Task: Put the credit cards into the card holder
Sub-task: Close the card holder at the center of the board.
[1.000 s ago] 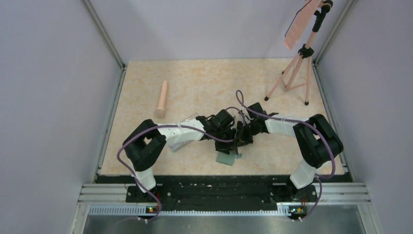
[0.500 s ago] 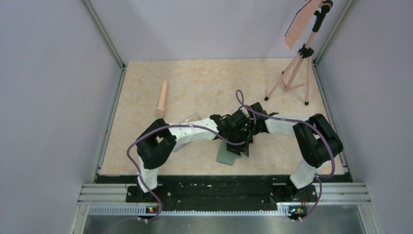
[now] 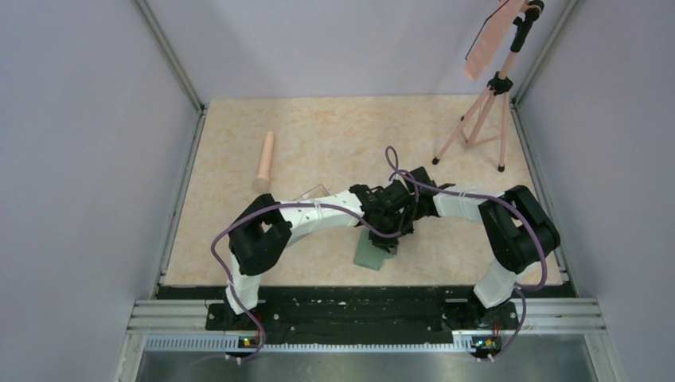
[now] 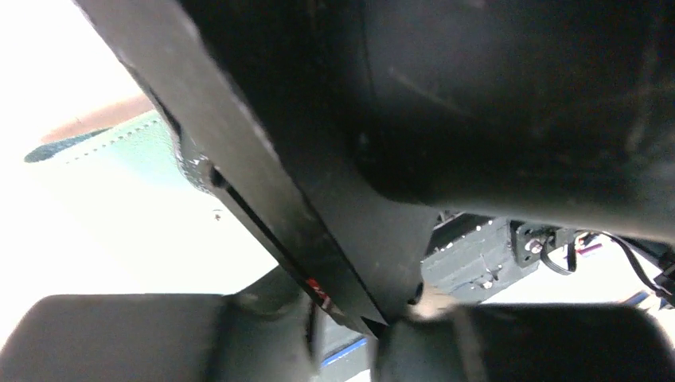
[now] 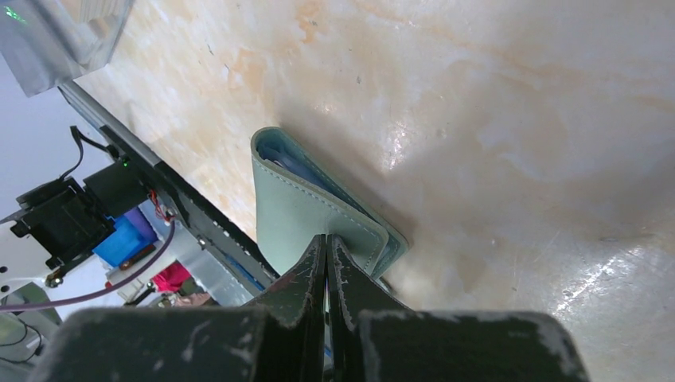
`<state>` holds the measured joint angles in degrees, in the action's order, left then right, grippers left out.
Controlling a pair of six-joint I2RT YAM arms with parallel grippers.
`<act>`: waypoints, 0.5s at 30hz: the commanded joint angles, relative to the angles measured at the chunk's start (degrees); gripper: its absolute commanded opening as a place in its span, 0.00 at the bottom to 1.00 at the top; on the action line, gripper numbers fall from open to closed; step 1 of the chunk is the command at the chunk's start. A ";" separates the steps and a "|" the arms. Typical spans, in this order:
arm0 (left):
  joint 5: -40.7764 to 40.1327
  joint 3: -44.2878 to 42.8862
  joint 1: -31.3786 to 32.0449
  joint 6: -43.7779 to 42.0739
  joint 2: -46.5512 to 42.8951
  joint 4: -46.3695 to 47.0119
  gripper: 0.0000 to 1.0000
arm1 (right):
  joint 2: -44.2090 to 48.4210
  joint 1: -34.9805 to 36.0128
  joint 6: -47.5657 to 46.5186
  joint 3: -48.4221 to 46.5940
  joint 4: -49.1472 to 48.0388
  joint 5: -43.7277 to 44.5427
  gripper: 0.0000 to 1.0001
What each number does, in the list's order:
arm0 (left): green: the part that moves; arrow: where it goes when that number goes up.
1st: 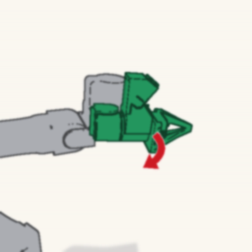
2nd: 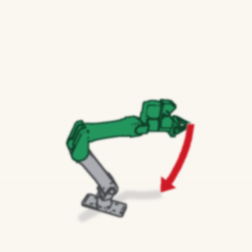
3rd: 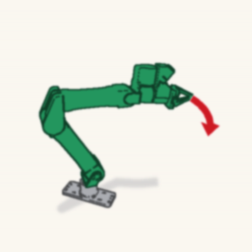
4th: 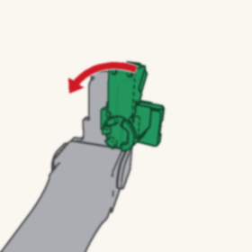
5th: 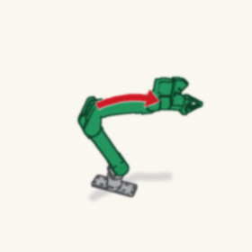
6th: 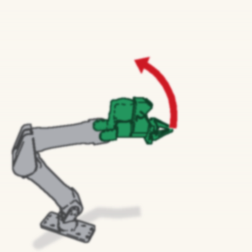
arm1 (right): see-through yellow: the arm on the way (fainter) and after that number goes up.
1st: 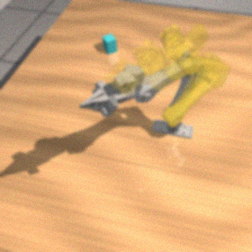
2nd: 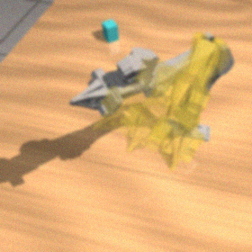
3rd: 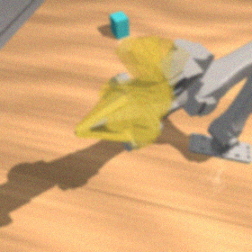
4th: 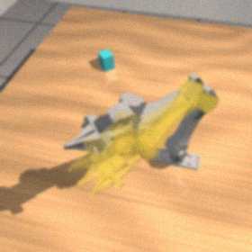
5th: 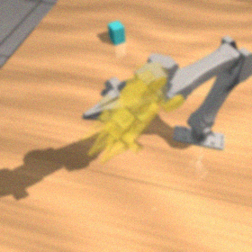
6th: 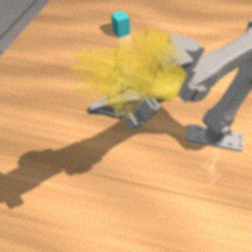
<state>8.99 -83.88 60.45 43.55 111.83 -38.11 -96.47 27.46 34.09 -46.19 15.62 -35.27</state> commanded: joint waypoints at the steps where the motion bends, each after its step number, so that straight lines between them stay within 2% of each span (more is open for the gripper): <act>1: -2.25 -0.91 0.29 -1.93 0.66 0.71 0.32 | -1.99 0.49 -2.59 -0.80 0.71 6.68 0.00; 4: -1.67 -0.94 0.47 -1.96 0.25 1.74 0.41 | -1.95 0.54 -2.67 -0.91 0.88 6.70 0.00; 7: -0.89 -1.42 0.98 -1.96 0.80 2.60 0.43 | -2.00 0.49 -2.78 -0.83 0.88 6.74 0.00; 10: -0.77 -2.33 1.32 -2.19 2.13 1.96 0.36 | -1.99 0.52 -2.63 -0.74 0.87 6.78 0.00; 15: -2.37 -2.71 1.45 -2.54 3.63 -0.89 0.17 | -1.89 0.49 -2.72 -0.70 0.94 6.88 0.00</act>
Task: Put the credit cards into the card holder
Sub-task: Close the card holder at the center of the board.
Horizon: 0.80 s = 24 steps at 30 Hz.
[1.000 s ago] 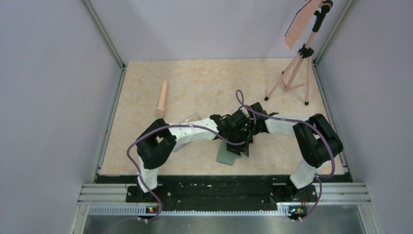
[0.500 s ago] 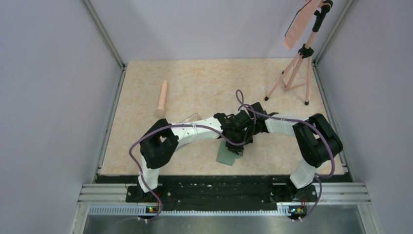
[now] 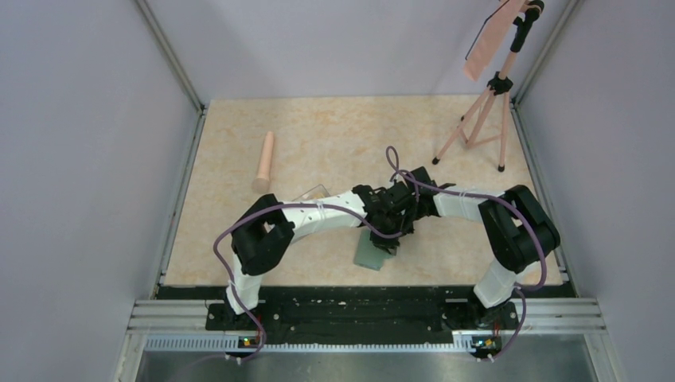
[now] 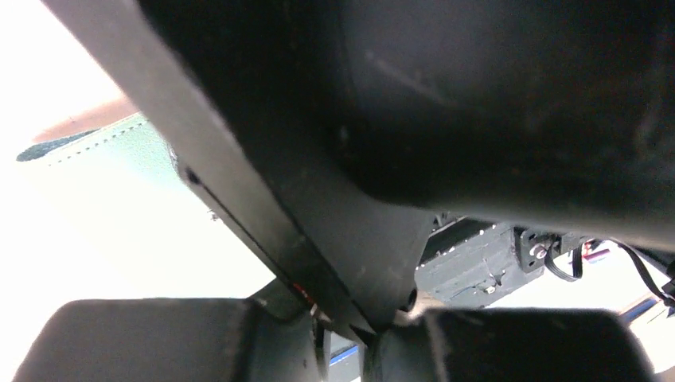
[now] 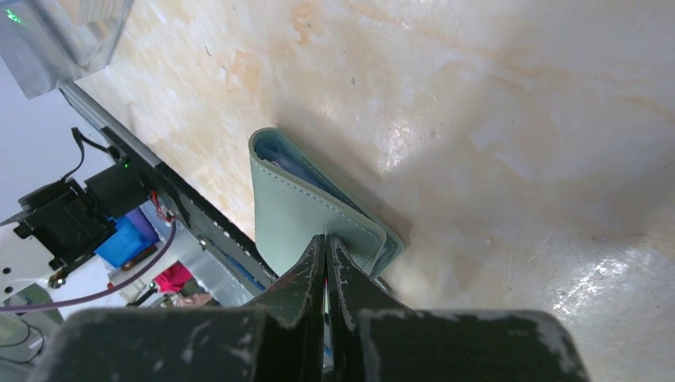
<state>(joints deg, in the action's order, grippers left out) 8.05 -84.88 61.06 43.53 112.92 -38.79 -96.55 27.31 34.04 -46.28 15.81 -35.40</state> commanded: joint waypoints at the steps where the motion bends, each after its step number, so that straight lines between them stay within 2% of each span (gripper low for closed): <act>1: -1.99 -1.70 0.82 -2.64 2.54 -0.85 0.14 | -1.86 0.67 -2.64 -0.57 0.75 7.01 0.00; 7: -5.77 -1.24 0.78 -2.84 0.81 -3.42 0.00 | -1.93 0.64 -2.79 -0.65 0.86 7.01 0.00; 24: -8.29 8.82 -2.28 0.34 -6.82 1.56 0.00 | -1.24 0.64 -3.35 -0.08 1.38 6.99 0.00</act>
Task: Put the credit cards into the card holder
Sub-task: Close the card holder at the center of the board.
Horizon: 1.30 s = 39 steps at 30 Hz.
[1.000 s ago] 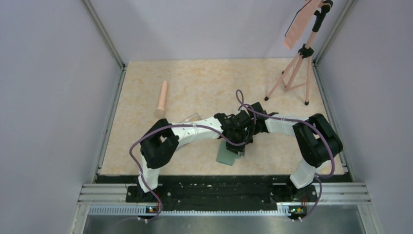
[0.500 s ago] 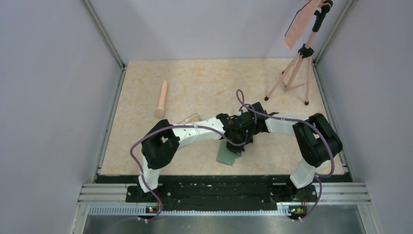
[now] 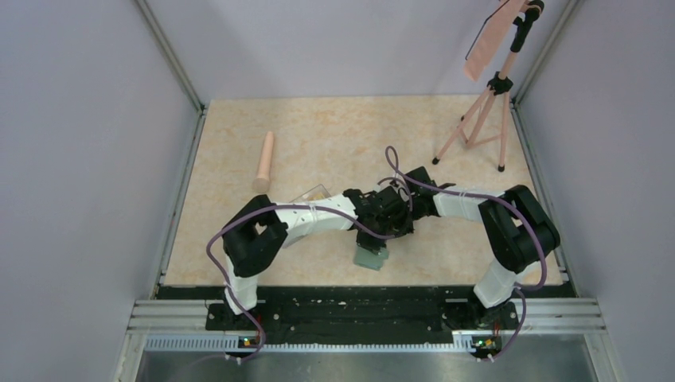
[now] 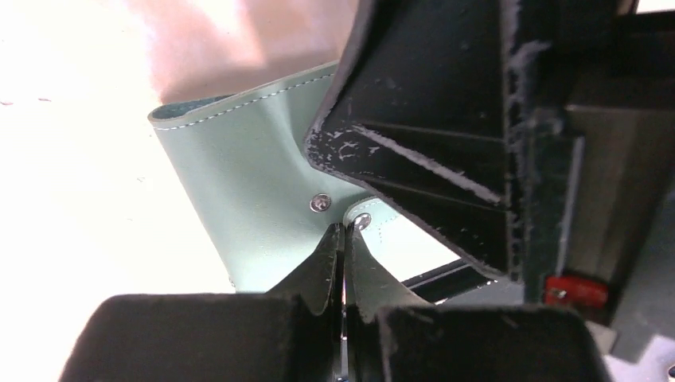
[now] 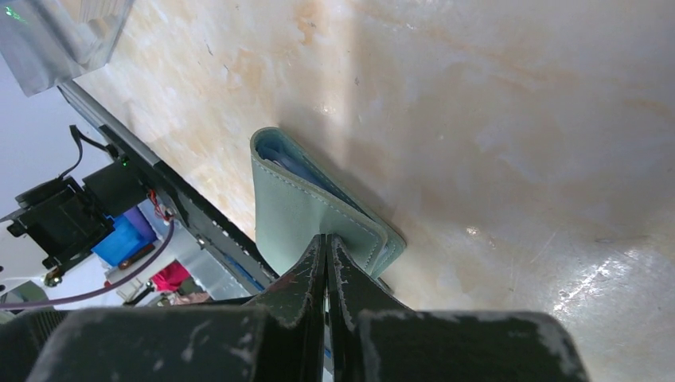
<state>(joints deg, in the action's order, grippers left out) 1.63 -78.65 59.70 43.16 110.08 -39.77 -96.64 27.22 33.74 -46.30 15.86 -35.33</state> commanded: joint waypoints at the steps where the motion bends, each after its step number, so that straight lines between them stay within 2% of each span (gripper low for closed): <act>1: -1.91 3.33 -1.17 0.97 -4.53 3.18 0.00 | -1.12 0.73 -3.12 -0.02 1.37 6.94 0.00; 7: 2.05 7.66 -2.80 1.81 -7.78 9.02 0.00 | -0.91 0.73 -3.16 -0.01 1.60 6.94 0.00; 14: 2.75 10.51 -3.90 2.49 -11.20 13.05 0.00 | -0.35 0.75 -3.39 -0.23 1.96 6.94 0.00; 39: 4.68 10.41 -6.00 1.93 -6.98 13.52 0.00 | 0.99 0.77 -4.70 -0.28 4.04 7.91 0.00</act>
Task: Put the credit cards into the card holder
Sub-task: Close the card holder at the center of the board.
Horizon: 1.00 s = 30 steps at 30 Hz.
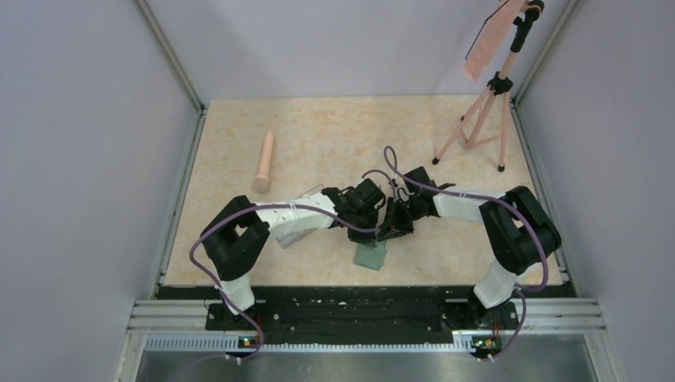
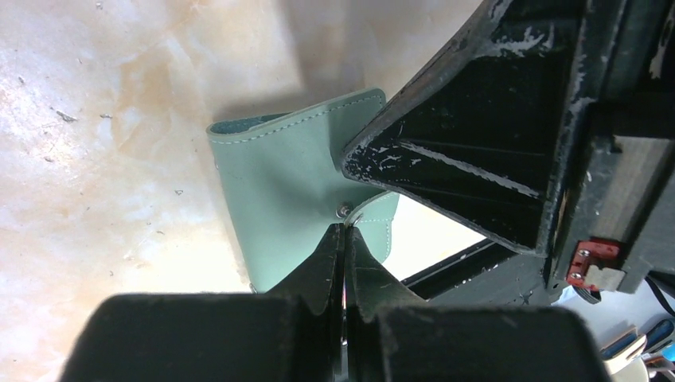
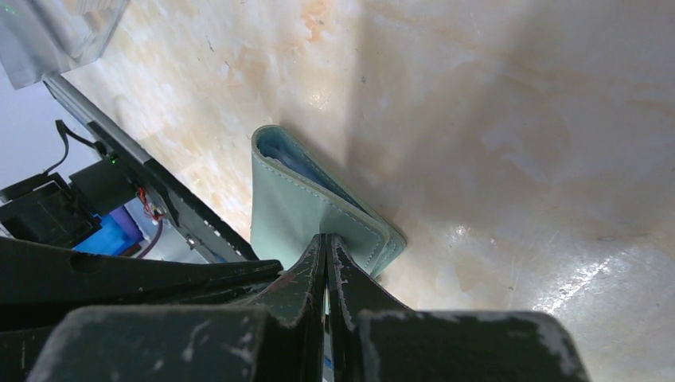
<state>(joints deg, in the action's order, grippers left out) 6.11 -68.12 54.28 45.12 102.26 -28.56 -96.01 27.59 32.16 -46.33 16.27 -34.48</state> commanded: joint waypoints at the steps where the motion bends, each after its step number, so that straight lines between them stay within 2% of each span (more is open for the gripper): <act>1: 0.37 -0.16 -0.65 -0.11 1.15 2.50 0.00 | 0.49 0.38 -3.10 -0.26 3.75 7.06 0.00; 15: 0.90 -1.14 -0.67 -0.31 3.86 2.34 0.00 | 3.53 0.38 -3.71 -0.86 4.89 7.22 0.00; 30: -0.77 -1.54 -0.67 -0.64 2.37 0.96 0.00 | 11.73 0.44 -3.87 0.51 6.87 3.67 0.00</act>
<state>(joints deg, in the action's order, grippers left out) 8.05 -68.49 53.91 45.10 105.41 -27.07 -86.89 27.70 29.08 -46.26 22.85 -29.67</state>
